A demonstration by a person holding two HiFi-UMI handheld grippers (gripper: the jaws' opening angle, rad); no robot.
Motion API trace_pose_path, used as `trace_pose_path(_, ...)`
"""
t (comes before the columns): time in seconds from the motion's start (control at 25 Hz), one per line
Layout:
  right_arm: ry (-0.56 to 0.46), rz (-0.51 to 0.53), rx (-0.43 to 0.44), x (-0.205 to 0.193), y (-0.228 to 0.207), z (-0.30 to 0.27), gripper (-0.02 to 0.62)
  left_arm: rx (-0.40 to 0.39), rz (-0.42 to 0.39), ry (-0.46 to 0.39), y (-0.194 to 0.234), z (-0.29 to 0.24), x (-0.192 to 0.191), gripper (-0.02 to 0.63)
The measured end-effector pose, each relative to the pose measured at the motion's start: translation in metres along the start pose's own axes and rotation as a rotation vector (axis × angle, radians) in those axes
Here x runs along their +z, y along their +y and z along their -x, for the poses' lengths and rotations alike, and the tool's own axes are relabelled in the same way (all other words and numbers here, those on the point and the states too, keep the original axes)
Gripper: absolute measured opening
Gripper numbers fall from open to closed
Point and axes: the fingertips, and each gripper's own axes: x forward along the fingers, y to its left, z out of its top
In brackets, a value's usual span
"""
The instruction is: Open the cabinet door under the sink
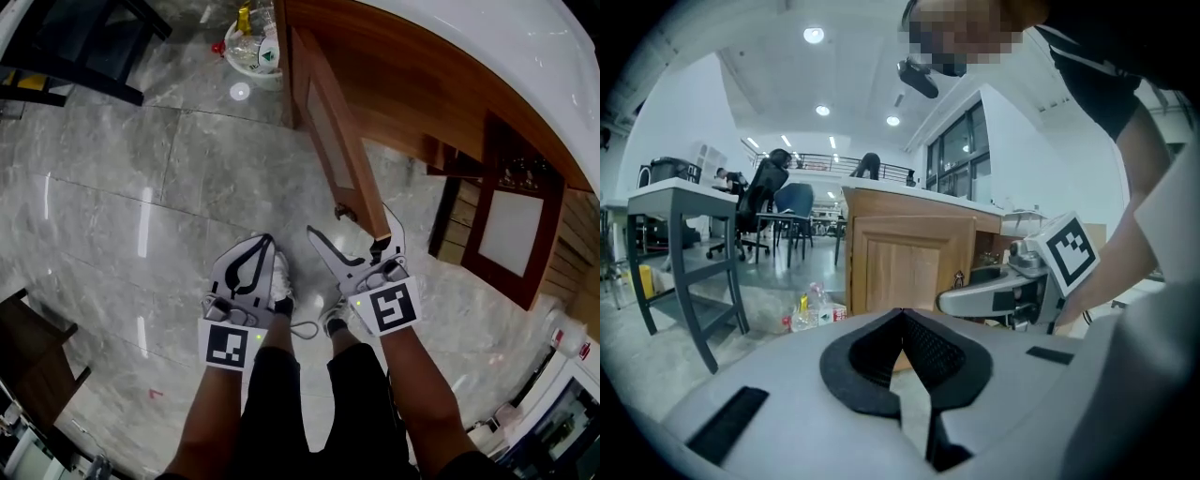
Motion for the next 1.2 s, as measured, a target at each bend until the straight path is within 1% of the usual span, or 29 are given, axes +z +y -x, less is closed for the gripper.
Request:
trace_pose_path(0.16, 0.003, 0.001, 0.054, -0.001, 0.035, -0.011, 0.353, 0.037, 0.008, -0.002, 0.014, 0.014, -0.002, 0.021)
trace_pose_path(0.32, 0.004, 0.036, 0.105, 0.000, 0.070, -0.029, 0.353, 0.077, 0.019, -0.005, 0.032, 0.026, -0.003, 0.021)
trace_pose_path(0.48, -0.002, 0.006, 0.119, 0.007, 0.089, -0.045, 0.353, 0.107, 0.027, -0.006, 0.048, 0.036, -0.002, 0.021)
trace_pose_path(0.52, 0.008, 0.019, 0.130, 0.007, 0.092, -0.046, 0.353, 0.112, 0.027, -0.007, 0.051, 0.038, -0.002, 0.021)
trace_pose_path(0.6, 0.065, 0.090, 0.172, 0.002, 0.099, -0.045, 0.353, 0.117, 0.023, -0.008, 0.055, 0.041, 0.000, 0.022)
trace_pose_path(0.64, 0.077, 0.105, 0.182, 0.002, 0.101, -0.044, 0.353, 0.119, 0.021, -0.011, 0.056, 0.042, 0.001, 0.021)
trace_pose_path(0.68, 0.063, 0.085, 0.174, 0.005, 0.101, -0.044, 0.353, 0.119, 0.019, -0.014, 0.057, 0.042, 0.003, 0.021)
trace_pose_path(0.76, 0.010, 0.002, 0.141, 0.013, 0.097, -0.044, 0.353, 0.117, 0.017, -0.020, 0.057, 0.040, 0.006, 0.021)
trace_pose_path(0.8, -0.002, -0.020, 0.133, 0.016, 0.095, -0.042, 0.353, 0.115, 0.018, -0.022, 0.057, 0.039, 0.008, 0.021)
trace_pose_path(0.96, -0.011, -0.031, 0.109, 0.023, 0.087, -0.023, 0.351, 0.124, 0.009, -0.021, 0.049, 0.040, 0.020, 0.021)
trace_pose_path(1.08, -0.014, -0.043, 0.078, 0.036, 0.077, -0.003, 0.349, 0.143, -0.008, -0.030, 0.038, 0.055, 0.041, 0.021)
trace_pose_path(1.12, -0.013, -0.038, 0.067, 0.042, 0.073, 0.004, 0.338, 0.144, -0.011, -0.042, 0.034, 0.059, 0.049, 0.021)
trace_pose_path(1.2, -0.017, -0.022, 0.044, 0.054, 0.064, 0.019, 0.281, 0.137, -0.012, -0.055, 0.022, 0.065, 0.063, 0.022)
